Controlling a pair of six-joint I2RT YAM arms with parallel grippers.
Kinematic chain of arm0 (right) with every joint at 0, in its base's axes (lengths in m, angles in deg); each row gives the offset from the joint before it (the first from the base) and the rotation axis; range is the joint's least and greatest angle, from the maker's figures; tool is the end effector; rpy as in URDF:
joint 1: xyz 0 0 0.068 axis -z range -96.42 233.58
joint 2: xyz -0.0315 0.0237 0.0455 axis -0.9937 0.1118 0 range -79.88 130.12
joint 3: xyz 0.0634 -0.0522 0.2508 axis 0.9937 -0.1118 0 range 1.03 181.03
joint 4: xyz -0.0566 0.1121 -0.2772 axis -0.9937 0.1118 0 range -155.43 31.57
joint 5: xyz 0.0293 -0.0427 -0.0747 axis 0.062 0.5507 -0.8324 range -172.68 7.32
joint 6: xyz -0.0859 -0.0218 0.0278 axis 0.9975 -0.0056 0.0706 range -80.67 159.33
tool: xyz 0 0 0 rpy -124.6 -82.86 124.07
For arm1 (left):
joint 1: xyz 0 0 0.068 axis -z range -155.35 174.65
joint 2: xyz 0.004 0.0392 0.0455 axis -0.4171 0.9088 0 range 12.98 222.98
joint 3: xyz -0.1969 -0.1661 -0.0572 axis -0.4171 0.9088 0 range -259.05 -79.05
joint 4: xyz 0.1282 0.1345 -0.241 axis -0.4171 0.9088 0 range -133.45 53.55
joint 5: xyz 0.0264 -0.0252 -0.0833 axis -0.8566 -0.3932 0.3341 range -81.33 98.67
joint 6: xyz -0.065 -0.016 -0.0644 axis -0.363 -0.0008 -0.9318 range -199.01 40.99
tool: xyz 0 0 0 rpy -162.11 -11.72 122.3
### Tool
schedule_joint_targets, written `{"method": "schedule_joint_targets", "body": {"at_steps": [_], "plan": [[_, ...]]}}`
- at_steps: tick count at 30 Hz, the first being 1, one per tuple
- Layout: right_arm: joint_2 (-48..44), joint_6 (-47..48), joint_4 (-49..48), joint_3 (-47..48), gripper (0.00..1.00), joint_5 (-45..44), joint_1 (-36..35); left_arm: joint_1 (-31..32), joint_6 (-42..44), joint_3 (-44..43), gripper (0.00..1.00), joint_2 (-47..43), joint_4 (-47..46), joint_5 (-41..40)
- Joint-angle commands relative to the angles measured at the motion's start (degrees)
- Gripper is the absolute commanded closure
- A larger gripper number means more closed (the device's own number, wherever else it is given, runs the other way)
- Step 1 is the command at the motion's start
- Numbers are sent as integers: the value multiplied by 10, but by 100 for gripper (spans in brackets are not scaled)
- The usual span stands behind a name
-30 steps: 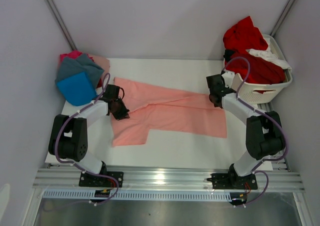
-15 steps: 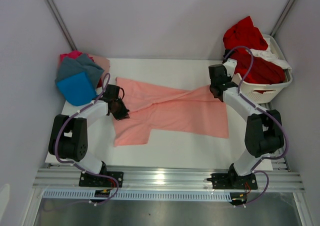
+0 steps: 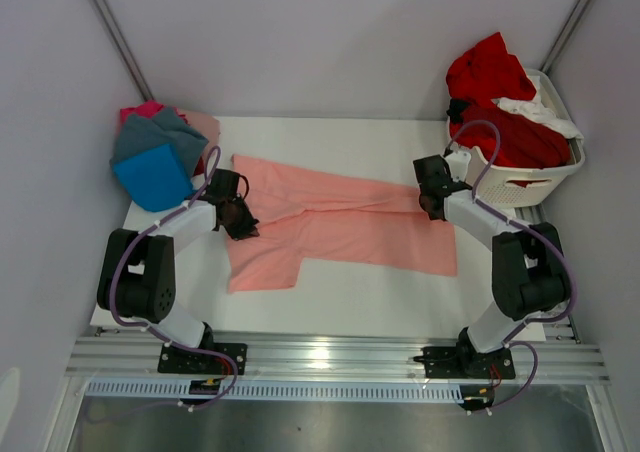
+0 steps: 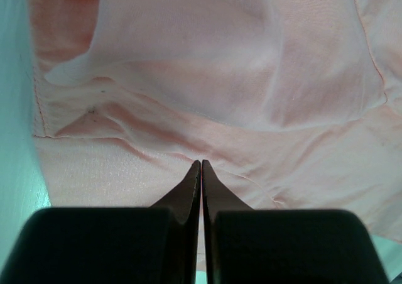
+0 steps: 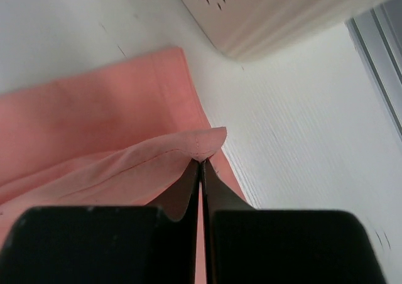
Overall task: Fold and stack the t-shirts
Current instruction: Fold the flattened tshirt in 1/3 of the way
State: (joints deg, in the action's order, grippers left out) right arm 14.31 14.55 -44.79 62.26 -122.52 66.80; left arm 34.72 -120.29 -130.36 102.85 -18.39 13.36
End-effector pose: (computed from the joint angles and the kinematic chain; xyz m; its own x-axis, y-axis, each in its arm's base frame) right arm 0.3954 0.0633 0.1487 -0.6402 0.1431 -0.7548 0.4521 0.8645 -0.2195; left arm 0.3472 -0.0686 0.0933 -0.8014 -0.5256 -0.2856 -0.4241 0.8360 -0.3482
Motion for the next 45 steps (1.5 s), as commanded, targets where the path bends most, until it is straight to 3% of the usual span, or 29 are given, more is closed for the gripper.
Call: {"method": "schedule_joint_targets", "body": {"at_steps": [1,12,16,19,20,22,23,25,28,31,33,34,36,37,40,45], "plan": [[-40,-36,24,-17,100,-9,-3,4,9,-8,99,0,4,-6],[-68,-73,77,-50,100,29,-23,3,10,-6,99,-9,10,-13],[-73,-84,99,-64,93,40,-24,3,12,-5,99,-13,11,-16],[-67,-92,115,-67,80,40,-24,4,12,-5,99,-14,11,-17],[-65,-92,118,-65,66,41,-25,4,12,-7,99,-14,11,-19],[-56,-102,135,-61,49,33,-24,3,13,-6,99,-14,12,-20],[-55,-110,141,-59,30,21,-26,4,13,-6,99,-15,12,-21],[-61,-113,138,-54,23,13,-29,4,13,-7,99,-17,13,-21],[-90,-101,96,-57,21,10,-38,3,14,-11,99,-22,13,-20],[-99,-60,8,-57,24,56,-35,4,18,-19,99,-31,9,-22],[-86,-40,-40,-41,34,105,-29,3,20,-20,99,-42,-4,-21],[-76,-34,-55,-21,46,120,-29,1,23,-25,99,-46,-7,-23],[-33,-26,-83,4,58,153,-27,-1,30,-33,99,-57,-14,-31],[-17,-26,-82,40,69,180,-28,-6,31,-40,99,-58,-14,-37],[51,-27,-71,92,86,223,-33,-14,41,-62,97,-51,-22,-18],[148,-33,-96,144,100,301,-44,-15,28,-82,98,-6,-33,14]]}}
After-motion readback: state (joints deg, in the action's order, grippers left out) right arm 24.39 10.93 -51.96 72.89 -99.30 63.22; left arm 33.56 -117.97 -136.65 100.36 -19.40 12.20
